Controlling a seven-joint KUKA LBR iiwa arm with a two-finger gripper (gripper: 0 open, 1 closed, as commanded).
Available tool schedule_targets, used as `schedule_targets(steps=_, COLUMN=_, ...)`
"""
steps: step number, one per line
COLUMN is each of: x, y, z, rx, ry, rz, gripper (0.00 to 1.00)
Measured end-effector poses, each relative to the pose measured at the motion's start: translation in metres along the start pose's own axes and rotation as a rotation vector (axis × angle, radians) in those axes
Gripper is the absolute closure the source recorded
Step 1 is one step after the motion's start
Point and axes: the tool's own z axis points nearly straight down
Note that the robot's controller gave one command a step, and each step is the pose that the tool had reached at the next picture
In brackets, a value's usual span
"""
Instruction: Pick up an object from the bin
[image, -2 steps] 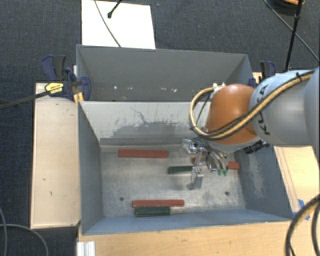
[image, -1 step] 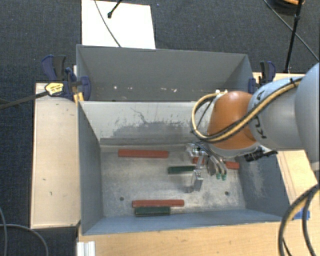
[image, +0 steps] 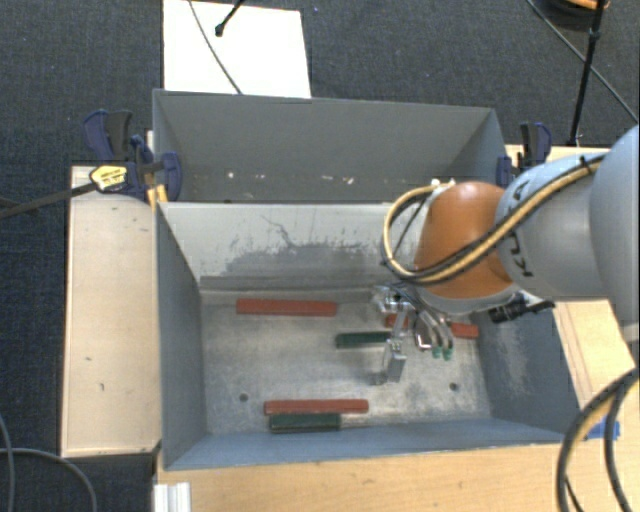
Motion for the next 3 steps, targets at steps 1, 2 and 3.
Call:
schedule_targets(steps=1, x=0.000, y=0.000, z=0.000, rx=0.000, ry=0.000, rz=0.002, gripper=1.00)
schedule_targets(steps=2, x=-0.002, y=0.001, z=-0.038, rx=-0.001, ry=-0.007, rz=0.003, gripper=1.00)
schedule_targets(steps=3, x=-0.003, y=0.001, z=-0.091, rx=0.000, ry=-0.008, rz=0.004, gripper=1.00)
